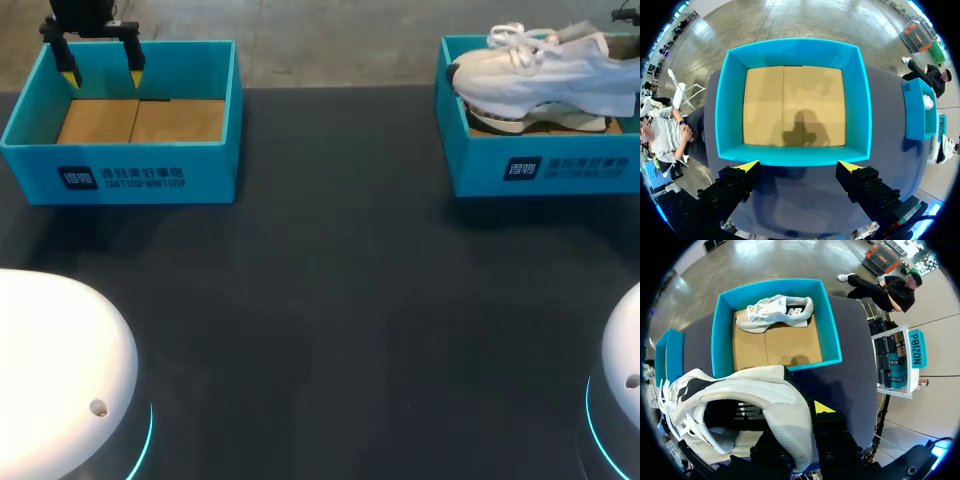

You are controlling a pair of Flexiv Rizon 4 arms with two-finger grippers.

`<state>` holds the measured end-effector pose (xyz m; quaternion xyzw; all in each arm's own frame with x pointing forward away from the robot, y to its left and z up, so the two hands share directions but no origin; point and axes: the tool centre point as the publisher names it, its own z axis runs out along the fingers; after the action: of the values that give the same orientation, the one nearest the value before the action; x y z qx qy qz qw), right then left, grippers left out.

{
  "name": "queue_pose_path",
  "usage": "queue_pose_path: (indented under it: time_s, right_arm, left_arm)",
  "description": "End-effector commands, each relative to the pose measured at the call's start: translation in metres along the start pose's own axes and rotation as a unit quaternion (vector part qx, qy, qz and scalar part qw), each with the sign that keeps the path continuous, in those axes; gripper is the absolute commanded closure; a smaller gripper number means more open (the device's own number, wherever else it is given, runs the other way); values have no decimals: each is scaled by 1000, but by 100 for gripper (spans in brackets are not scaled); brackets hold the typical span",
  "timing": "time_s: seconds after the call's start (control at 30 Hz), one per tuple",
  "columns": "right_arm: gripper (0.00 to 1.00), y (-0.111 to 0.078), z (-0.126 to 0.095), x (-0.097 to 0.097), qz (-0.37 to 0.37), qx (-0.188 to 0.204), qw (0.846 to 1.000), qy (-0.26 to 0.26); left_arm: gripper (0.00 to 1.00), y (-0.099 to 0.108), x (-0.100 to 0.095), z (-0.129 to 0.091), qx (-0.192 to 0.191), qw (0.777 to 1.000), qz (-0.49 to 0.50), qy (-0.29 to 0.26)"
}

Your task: Take the shoe out of the shoebox, open the shoe tongue, remove and reinsert the insole, then place the shoe into the shoebox

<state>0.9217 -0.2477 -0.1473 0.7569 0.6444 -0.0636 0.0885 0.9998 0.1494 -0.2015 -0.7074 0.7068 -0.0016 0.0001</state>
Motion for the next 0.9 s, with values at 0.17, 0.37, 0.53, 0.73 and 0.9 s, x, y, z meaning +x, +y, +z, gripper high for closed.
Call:
queue_pose_path:
  time_s: [0.17, 0.37, 0.53, 0.73, 0.9]
  right_arm:
    - [100, -32, -1, 32, -18, -8, 1000, -15]
    - [100, -59, 5, 55, -31, -2, 999, -10]
    - [100, -83, 11, 75, -31, 5, 999, -10]
    - [100, -109, 14, 97, -28, 14, 999, -7]
    - [100, -131, 21, 116, -31, 22, 999, -5]
  left_arm:
    - [0, 0, 0, -1, 0, 1000, 0, 0]
    - [0, 0, 0, -1, 0, 1000, 0, 0]
    - [0, 0, 0, -1, 0, 1000, 0, 0]
    - [0, 0, 0, -1, 0, 1000, 0, 0]
    - [0, 0, 0, -1, 0, 1000, 0, 0]
